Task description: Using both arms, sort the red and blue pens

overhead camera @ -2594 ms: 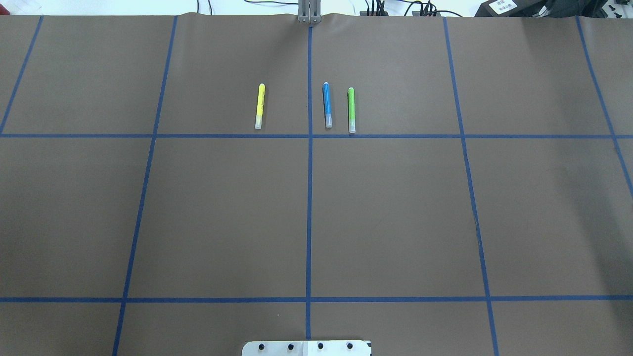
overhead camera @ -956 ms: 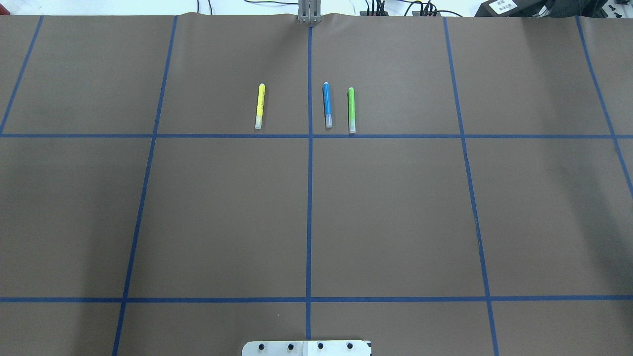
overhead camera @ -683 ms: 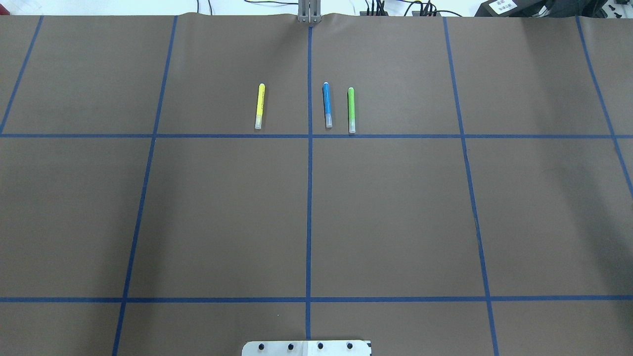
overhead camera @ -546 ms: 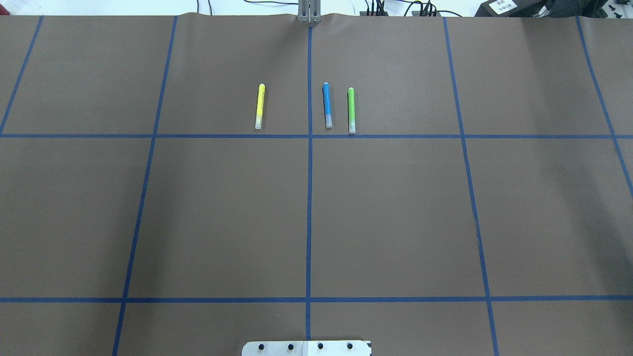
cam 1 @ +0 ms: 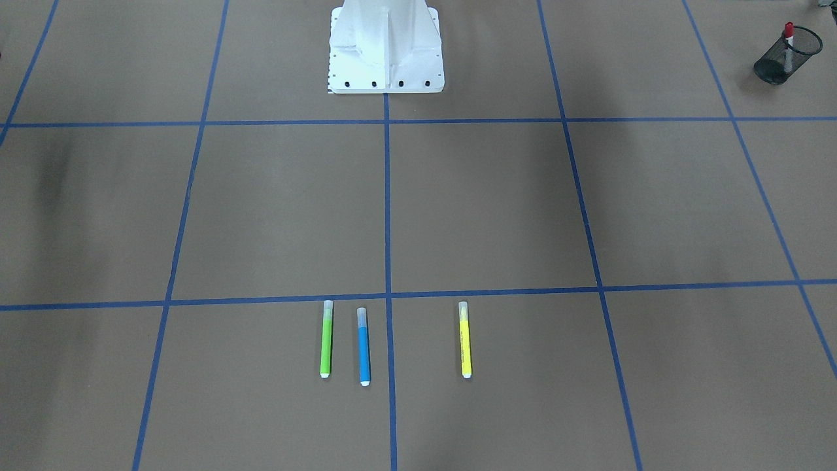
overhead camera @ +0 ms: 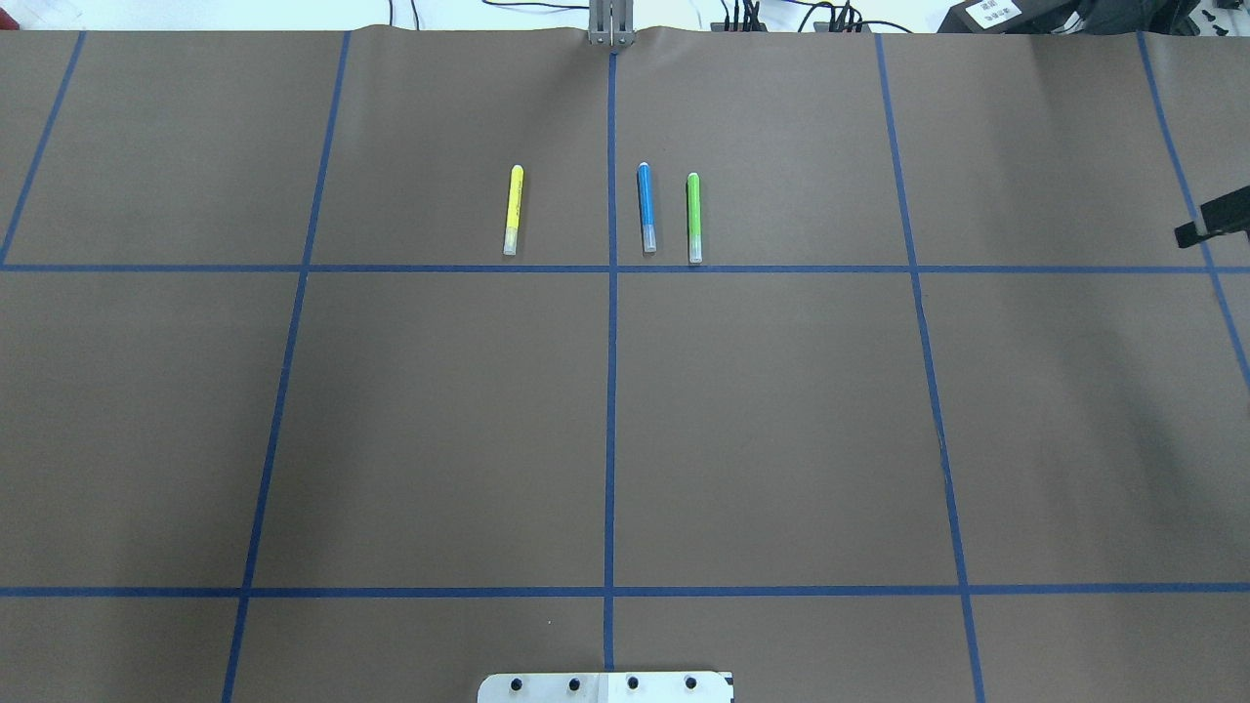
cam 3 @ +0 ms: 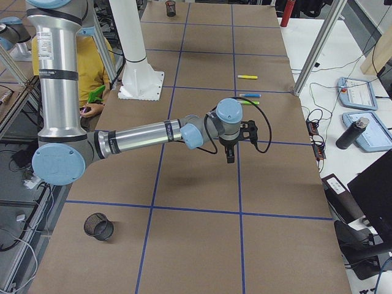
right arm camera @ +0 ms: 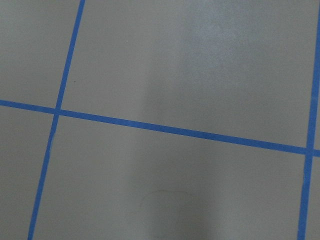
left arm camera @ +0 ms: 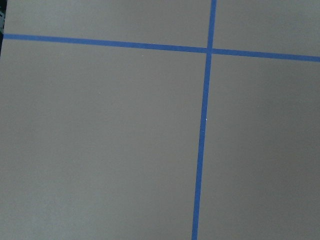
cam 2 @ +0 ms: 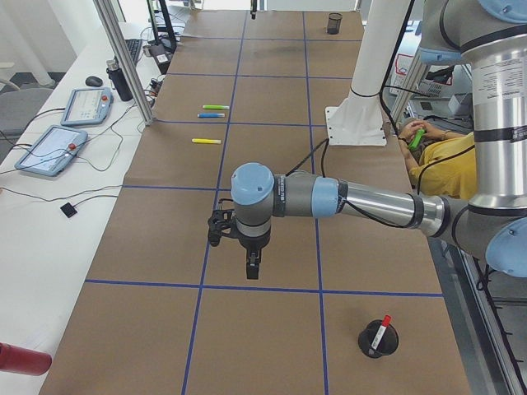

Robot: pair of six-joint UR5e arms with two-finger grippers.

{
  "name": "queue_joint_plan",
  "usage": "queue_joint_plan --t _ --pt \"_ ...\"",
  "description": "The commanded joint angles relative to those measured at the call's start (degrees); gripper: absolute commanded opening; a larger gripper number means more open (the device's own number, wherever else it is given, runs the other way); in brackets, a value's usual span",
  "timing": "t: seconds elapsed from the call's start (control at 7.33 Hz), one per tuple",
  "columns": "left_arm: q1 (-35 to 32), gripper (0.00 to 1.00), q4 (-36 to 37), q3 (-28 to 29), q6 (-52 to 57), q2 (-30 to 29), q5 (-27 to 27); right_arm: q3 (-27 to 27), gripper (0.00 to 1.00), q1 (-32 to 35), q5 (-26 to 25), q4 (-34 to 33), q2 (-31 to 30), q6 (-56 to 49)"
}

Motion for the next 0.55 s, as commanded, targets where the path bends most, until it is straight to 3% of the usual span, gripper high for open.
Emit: queue_joint_plan --t 0.0,0.41 --pt "0.9 1.0 -0.08 0.1 -0.26 -0.89 -1.66 -0.42 1.0 -10.07 -6.61 -0.26 9.97 17.97" --pt "0.98 1.0 -0.16 0.28 0.0 -0.89 -1.76 -8.82 1.0 -22.83 -16.73 -0.7 27.11 37.51"
